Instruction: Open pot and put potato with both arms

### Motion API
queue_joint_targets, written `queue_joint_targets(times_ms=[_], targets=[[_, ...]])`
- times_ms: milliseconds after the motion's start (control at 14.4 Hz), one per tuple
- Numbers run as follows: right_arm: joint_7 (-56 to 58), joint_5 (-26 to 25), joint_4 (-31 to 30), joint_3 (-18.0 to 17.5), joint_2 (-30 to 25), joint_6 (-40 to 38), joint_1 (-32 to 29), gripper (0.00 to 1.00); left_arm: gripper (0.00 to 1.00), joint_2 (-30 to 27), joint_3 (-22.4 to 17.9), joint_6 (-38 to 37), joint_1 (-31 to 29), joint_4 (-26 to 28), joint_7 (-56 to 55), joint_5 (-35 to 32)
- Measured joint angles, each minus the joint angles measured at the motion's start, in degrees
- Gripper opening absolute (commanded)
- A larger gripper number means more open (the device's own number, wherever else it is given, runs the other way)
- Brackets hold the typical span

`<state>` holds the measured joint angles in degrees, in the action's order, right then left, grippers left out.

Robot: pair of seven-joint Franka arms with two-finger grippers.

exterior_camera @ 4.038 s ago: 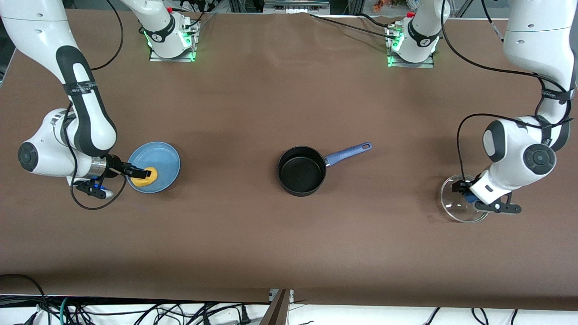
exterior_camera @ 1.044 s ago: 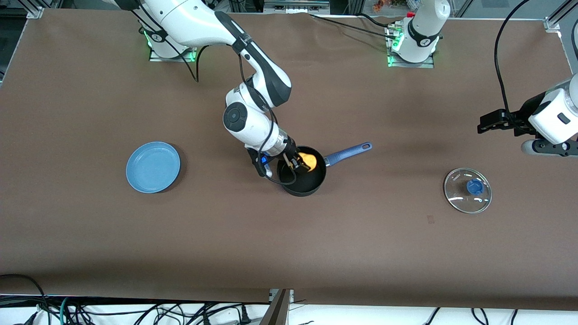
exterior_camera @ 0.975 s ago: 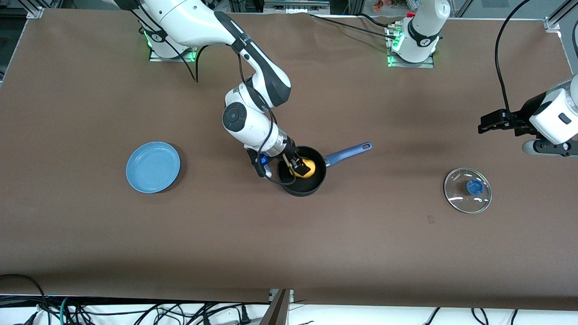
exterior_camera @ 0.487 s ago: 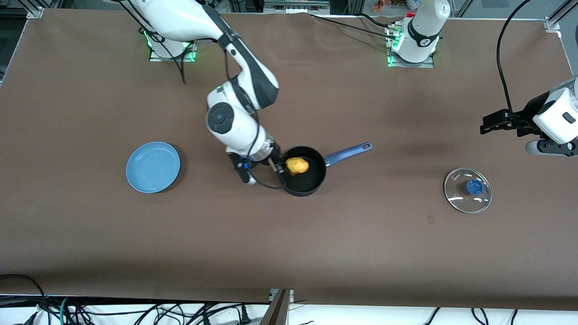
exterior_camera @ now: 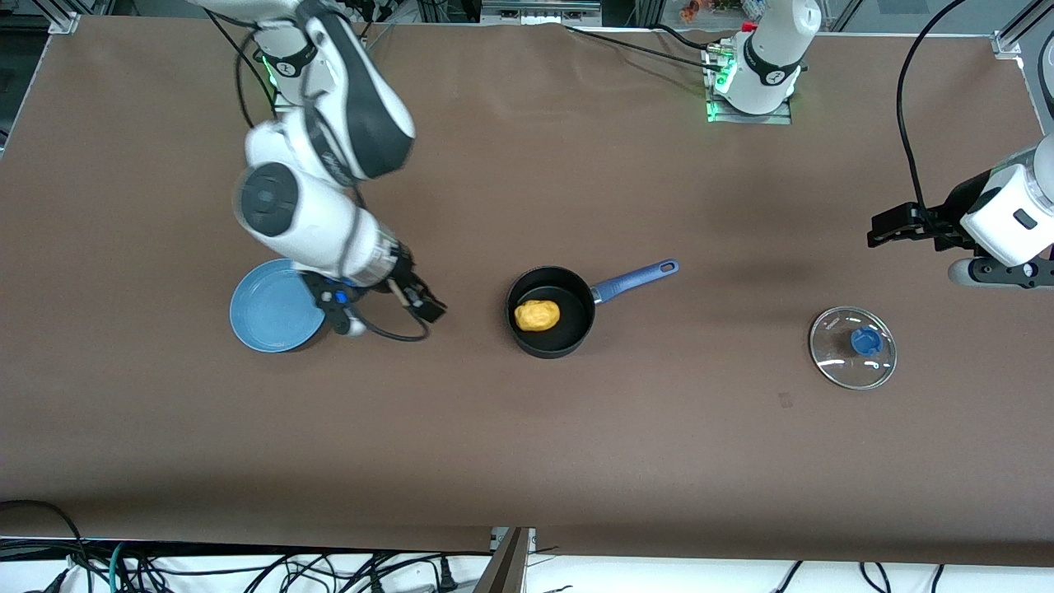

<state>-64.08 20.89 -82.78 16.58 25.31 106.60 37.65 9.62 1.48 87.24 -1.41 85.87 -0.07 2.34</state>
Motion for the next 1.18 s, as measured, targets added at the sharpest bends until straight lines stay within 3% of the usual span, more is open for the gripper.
queue_joint_targets(times_ms=[209, 557, 766, 905, 1184], targets=[[12.8, 0.0, 0.0, 6.8, -4.9, -7.6, -0.2, 1.00, 1.00, 0.0, 0.0, 0.0, 0.0, -0.1, -0.3, 0.0], [29.0, -0.5, -0.5, 14.6, -12.8, -19.9, -0.5, 1.00, 1.00, 0.0, -0.1, 0.0, 0.0, -0.1, -0.4, 0.0], [39.1, -5.8, -1.0, 15.9, -15.1, -23.6, -1.9, 1.00, 1.00, 0.0, -0.1, 0.0, 0.0, -0.2, -0.4, 0.0], [44.8, -10.2, -1.1, 10.0, -16.3, -24.6, -7.7, 1.00, 1.00, 0.0, -0.1, 0.0, 0.0, -0.2, -0.4, 0.0], [51.1, -17.6, -1.2, -10.5, -19.0, -25.1, -26.7, 1.00, 1.00, 0.0, -0.1, 0.0, 0.0, -0.2, -0.4, 0.0]])
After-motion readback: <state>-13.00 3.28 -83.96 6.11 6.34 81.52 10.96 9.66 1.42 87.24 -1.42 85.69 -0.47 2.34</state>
